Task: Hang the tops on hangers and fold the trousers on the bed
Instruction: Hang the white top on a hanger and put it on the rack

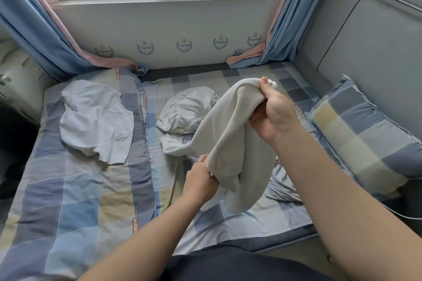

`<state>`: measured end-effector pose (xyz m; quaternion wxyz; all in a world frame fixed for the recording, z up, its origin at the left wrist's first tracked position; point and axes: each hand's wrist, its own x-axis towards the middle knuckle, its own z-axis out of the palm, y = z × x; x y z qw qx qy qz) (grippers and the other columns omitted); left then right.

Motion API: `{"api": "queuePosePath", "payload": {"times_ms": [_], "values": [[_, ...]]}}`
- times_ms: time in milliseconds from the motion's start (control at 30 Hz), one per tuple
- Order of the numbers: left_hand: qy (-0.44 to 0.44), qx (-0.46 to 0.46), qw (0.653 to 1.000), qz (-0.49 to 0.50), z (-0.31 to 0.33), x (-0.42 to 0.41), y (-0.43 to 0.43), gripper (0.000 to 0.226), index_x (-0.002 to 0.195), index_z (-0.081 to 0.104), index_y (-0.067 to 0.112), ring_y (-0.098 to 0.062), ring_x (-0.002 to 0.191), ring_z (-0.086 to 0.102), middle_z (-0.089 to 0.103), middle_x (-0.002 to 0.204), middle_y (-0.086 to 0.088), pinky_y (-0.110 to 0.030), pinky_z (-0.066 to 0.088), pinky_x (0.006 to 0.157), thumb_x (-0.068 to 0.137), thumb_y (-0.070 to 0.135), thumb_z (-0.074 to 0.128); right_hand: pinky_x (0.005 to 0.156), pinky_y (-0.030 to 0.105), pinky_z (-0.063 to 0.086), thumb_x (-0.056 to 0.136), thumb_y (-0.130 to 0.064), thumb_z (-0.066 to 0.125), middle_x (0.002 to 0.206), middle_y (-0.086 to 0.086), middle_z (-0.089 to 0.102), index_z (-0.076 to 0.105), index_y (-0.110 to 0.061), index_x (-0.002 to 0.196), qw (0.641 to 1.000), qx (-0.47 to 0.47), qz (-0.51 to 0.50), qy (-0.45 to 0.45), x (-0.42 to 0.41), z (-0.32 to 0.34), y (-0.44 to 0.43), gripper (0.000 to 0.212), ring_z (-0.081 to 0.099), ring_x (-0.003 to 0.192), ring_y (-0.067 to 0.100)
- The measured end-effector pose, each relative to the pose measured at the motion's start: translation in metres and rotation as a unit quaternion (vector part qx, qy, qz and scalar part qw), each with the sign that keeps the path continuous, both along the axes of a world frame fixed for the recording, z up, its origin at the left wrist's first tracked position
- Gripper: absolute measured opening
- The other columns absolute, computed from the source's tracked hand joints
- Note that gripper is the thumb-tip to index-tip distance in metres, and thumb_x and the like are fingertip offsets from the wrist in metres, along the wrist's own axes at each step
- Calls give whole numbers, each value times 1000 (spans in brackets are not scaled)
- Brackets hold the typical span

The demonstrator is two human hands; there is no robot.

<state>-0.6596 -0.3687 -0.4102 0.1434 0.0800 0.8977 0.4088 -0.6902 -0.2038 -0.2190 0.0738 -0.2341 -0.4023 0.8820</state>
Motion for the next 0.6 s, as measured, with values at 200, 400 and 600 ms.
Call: {"api": "queuePosePath", "payload": {"times_ms": [200,400,600], "values": [[83,204,975,39,37,-8,-3,18,79,56,18,-6,70,50,59,74,5,-35,43,67,82,5,44,80,38,60,107,-26,44,102,14,69,61,-2,115,1000,17,0,-23,-8,-14,29,31,69,89,25],[119,225,967,24,103,-37,-12,17,73,55,13,0,64,47,55,70,7,-19,37,62,81,9,41,104,45,42,96,-28,63,126,4,61,58,-24,120,929,244,249,-125,29,-74,15,25,56,120,23],[97,229,969,-16,130,-34,-4,20,73,57,-1,-8,65,45,53,67,-9,-28,39,63,79,14,46,83,34,58,71,-29,78,111,6,72,61,-19,122,898,322,301,-16,67,-123,-39,54,68,104,22]]}}
